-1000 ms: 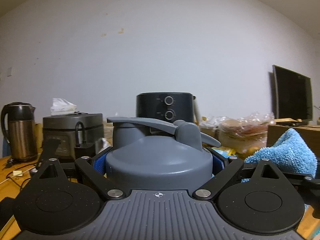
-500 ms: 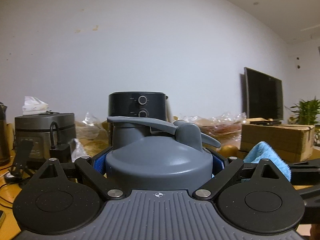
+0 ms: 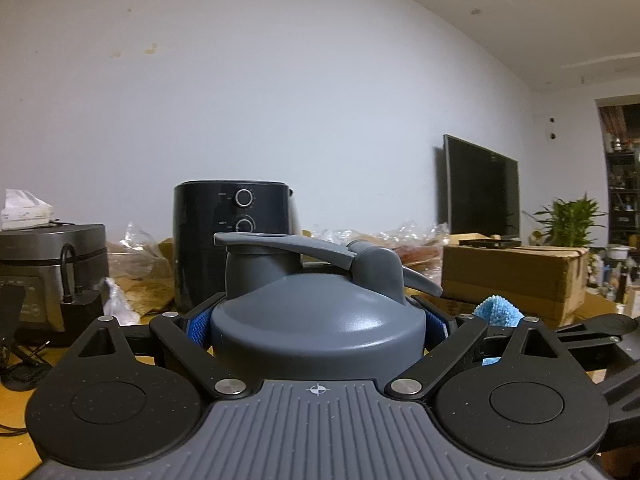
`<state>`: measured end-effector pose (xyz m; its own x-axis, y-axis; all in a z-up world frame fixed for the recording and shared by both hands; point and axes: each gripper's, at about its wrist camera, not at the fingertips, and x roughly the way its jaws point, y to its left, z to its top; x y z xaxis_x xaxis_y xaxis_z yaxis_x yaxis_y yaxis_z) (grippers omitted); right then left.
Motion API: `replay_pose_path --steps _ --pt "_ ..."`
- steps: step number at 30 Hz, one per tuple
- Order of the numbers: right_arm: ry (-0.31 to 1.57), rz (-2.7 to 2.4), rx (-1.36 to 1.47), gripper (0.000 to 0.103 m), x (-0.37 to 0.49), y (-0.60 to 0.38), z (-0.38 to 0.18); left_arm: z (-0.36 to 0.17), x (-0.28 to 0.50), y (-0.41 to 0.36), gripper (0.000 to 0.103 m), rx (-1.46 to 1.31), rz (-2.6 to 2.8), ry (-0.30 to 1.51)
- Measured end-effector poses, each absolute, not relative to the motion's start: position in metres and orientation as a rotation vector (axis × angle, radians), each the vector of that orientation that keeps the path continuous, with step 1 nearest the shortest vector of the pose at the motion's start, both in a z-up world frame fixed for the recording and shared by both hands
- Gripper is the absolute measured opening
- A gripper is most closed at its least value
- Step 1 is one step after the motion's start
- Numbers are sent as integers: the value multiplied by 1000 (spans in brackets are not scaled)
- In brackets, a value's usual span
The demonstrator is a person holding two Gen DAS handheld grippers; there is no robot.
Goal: Clean container
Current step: 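Wipe the bottle's side with the cloth in the right gripper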
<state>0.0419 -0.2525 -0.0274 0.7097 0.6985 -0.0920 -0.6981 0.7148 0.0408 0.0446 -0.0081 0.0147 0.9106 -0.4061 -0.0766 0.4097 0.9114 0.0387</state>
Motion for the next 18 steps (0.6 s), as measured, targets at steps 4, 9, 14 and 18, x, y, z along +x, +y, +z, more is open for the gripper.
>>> replay_pose_path --steps 4,9,14,18 --pt "102 815 -4 24 38 -251 -26 15 47 -6 95 57 -446 74" --pt "109 854 -10 24 37 -246 -27 16 51 -3 95 60 -496 82" --pt "119 866 -13 24 40 -238 -30 17 54 0 95 64 -544 88" --pt "127 886 -9 24 42 -234 -32 17 55 1 95 66 -561 91"
